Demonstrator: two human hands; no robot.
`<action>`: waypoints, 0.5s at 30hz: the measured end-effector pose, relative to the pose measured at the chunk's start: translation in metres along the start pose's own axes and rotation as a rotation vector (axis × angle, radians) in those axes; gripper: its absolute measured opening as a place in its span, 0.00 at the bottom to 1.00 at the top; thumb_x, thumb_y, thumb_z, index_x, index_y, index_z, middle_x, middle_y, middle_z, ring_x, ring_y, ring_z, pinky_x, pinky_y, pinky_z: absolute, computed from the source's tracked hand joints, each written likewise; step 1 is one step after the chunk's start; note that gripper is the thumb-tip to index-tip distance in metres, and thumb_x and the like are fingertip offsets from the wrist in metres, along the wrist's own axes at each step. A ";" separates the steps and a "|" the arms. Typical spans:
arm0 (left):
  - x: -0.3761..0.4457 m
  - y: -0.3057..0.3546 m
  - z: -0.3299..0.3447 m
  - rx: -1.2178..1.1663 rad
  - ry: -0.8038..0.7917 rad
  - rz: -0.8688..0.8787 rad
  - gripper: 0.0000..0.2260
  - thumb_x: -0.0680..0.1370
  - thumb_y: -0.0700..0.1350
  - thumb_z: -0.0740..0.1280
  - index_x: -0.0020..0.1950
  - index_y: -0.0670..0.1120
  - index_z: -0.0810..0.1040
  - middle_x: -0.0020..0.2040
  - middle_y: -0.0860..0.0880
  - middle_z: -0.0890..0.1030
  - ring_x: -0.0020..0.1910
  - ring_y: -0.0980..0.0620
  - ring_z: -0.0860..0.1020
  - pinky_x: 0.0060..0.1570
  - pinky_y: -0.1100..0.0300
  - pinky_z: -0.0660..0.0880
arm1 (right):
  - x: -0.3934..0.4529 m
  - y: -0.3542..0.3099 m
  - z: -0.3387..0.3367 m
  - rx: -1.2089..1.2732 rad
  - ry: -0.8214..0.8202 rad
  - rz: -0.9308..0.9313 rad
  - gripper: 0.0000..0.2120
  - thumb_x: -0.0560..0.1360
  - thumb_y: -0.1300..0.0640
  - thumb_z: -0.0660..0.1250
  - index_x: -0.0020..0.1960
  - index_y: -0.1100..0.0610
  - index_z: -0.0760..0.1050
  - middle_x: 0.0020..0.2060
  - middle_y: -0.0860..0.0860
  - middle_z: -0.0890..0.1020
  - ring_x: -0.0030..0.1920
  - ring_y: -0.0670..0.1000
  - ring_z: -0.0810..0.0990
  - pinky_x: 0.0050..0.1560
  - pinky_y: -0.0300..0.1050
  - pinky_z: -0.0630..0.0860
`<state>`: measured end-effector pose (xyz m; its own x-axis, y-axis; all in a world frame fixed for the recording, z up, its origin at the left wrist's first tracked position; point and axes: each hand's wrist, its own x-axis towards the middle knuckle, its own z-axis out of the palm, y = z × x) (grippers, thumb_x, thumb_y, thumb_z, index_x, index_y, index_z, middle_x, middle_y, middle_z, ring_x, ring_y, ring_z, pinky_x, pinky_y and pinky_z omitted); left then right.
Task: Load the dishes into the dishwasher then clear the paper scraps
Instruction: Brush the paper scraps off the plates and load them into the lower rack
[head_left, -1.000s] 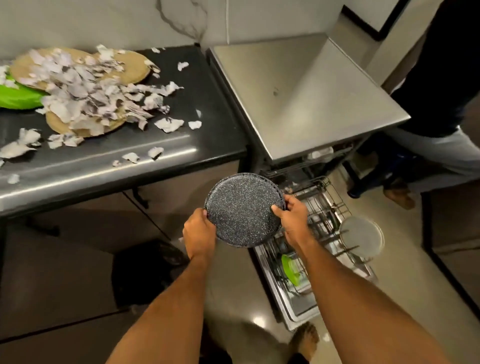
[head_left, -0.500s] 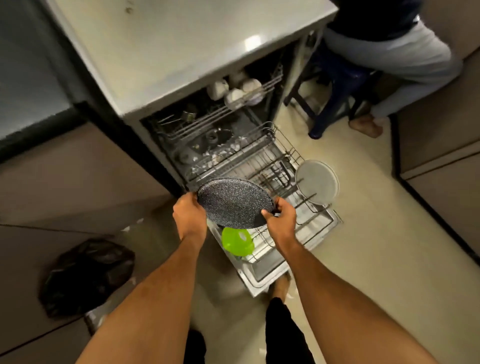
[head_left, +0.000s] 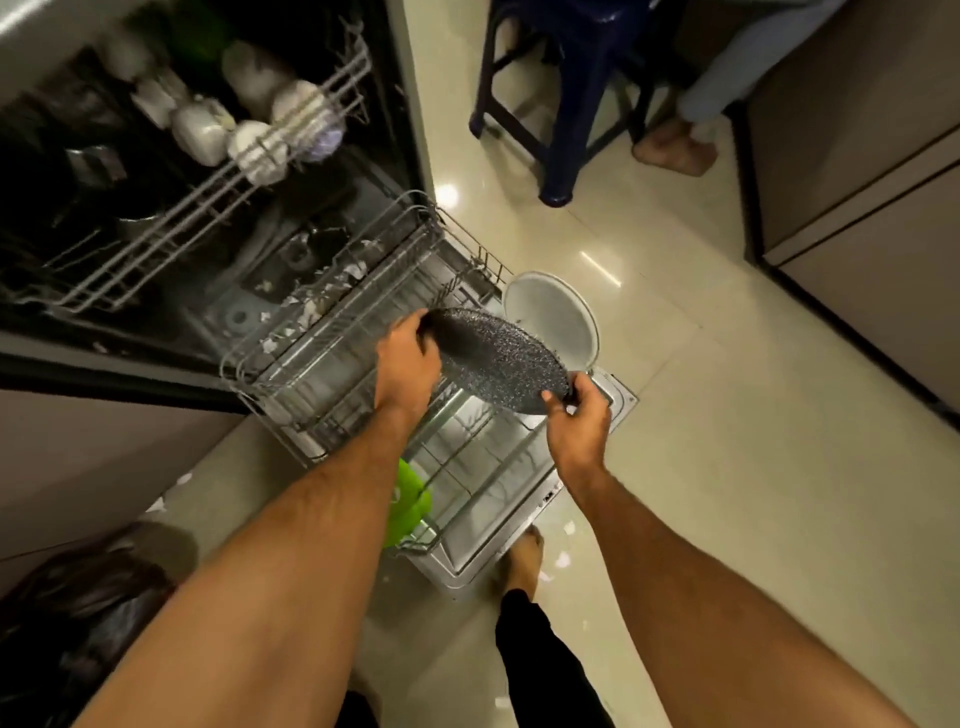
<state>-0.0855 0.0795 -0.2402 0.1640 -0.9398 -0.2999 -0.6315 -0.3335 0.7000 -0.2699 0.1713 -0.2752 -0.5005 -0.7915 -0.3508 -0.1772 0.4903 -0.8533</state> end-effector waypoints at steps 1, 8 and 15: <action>0.009 0.007 0.012 -0.033 -0.035 -0.005 0.18 0.81 0.36 0.63 0.71 0.46 0.75 0.65 0.44 0.79 0.61 0.49 0.78 0.68 0.55 0.71 | 0.011 0.004 -0.003 0.011 0.025 0.005 0.09 0.77 0.70 0.69 0.54 0.60 0.79 0.43 0.47 0.82 0.40 0.33 0.77 0.44 0.26 0.72; 0.074 0.036 0.091 -0.062 -0.080 0.108 0.13 0.82 0.41 0.65 0.67 0.45 0.78 0.61 0.47 0.81 0.59 0.54 0.78 0.62 0.55 0.78 | 0.086 0.034 -0.013 0.048 0.141 0.040 0.09 0.78 0.69 0.67 0.54 0.58 0.78 0.42 0.42 0.80 0.41 0.34 0.76 0.45 0.29 0.73; 0.112 0.036 0.129 -0.023 -0.108 0.091 0.15 0.82 0.41 0.65 0.69 0.44 0.77 0.62 0.46 0.81 0.61 0.51 0.77 0.62 0.54 0.78 | 0.120 0.056 -0.006 0.037 0.144 0.050 0.10 0.78 0.69 0.67 0.50 0.54 0.76 0.39 0.40 0.79 0.41 0.41 0.75 0.45 0.34 0.74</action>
<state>-0.1881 -0.0286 -0.3322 0.0239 -0.9532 -0.3015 -0.6222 -0.2503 0.7418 -0.3451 0.1058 -0.3630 -0.6251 -0.7044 -0.3363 -0.1189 0.5117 -0.8509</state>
